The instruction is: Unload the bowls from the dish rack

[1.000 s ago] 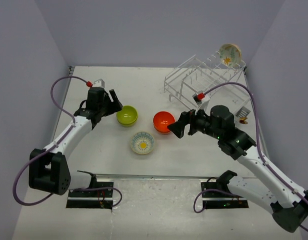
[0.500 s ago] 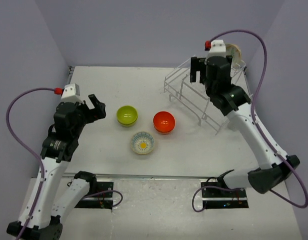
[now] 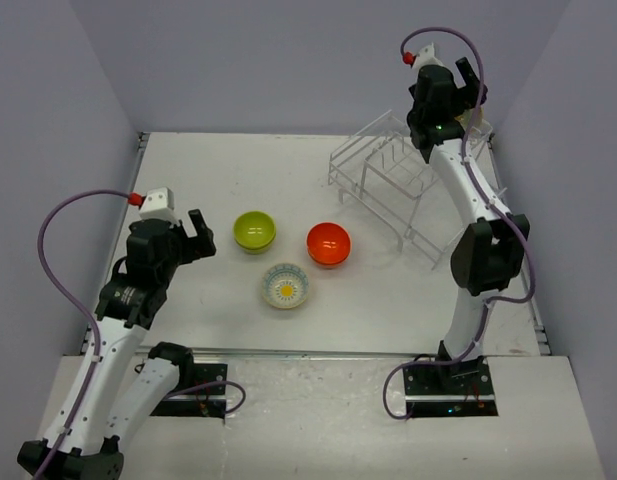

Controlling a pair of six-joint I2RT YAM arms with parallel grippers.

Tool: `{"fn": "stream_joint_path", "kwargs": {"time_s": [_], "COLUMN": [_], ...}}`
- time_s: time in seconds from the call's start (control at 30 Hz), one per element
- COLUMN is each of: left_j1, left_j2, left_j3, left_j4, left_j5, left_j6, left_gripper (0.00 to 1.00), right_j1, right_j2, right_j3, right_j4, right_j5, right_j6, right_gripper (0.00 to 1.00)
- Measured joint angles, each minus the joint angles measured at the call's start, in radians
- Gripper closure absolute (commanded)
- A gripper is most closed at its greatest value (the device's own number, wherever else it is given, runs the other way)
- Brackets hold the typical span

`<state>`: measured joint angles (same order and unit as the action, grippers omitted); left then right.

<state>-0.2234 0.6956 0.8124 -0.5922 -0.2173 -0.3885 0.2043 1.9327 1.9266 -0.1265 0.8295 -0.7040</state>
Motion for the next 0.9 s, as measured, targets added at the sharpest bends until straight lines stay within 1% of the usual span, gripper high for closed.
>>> {"fn": "stream_joint_path", "kwargs": {"time_s": [0.07, 0.17, 0.23, 0.3, 0.33, 0.4, 0.43, 0.5, 0.53, 0.73, 0.77, 0.9], "left_j1": [-0.009, -0.016, -0.020, -0.024, -0.026, -0.029, -0.030, -0.032, -0.033, -0.034, -0.034, -0.034], "left_j2": [-0.003, -0.001, 0.005, 0.009, 0.010, 0.010, 0.010, 0.010, 0.011, 0.014, 0.014, 0.014], "left_j3": [0.000, 0.000, 0.000, 0.000, 0.000, 0.000, 0.000, 0.000, -0.001, -0.001, -0.001, -0.001], "left_j4": [0.002, 0.004, 0.004, 0.005, 0.006, 0.006, 0.007, 0.007, 0.007, 0.007, 0.007, 0.007], "left_j5": [0.002, 0.009, 0.013, 0.021, 0.023, 0.029, 0.031, 0.033, 0.036, 0.047, 0.048, 0.050], "left_j6": [0.006, 0.008, 0.010, 0.011, 0.011, 0.011, 0.012, 0.014, 0.015, 0.015, 0.015, 0.015], "left_gripper": [0.00, 0.00, 0.00, 0.00, 0.00, 0.00, 0.00, 0.00, 0.00, 0.00, 0.00, 0.00], "right_j1": [-0.013, -0.028, -0.039, -0.051, -0.056, -0.067, -0.070, -0.081, -0.085, -0.086, -0.086, -0.086], "right_j2": [0.050, 0.097, 0.118, 0.135, 0.142, 0.154, 0.155, 0.155, 0.155, 0.147, 0.147, 0.146], "right_j3": [0.016, 0.026, 0.026, 0.026, 0.026, 0.026, 0.026, 0.026, 0.026, 0.014, 0.012, -0.005], "right_j4": [0.031, 0.061, 0.080, 0.108, 0.120, 0.149, 0.162, 0.189, 0.204, 0.254, 0.262, 0.295], "right_j5": [-0.001, -0.005, -0.009, -0.009, -0.010, -0.004, -0.003, -0.004, -0.004, 0.021, 0.019, 0.014], "right_j6": [-0.054, -0.105, -0.134, -0.160, -0.171, -0.199, -0.208, -0.227, -0.232, -0.277, -0.280, -0.284], "right_gripper": [0.06, 0.11, 0.21, 0.28, 0.36, 0.43, 0.53, 0.60, 0.70, 0.98, 1.00, 1.00]}}
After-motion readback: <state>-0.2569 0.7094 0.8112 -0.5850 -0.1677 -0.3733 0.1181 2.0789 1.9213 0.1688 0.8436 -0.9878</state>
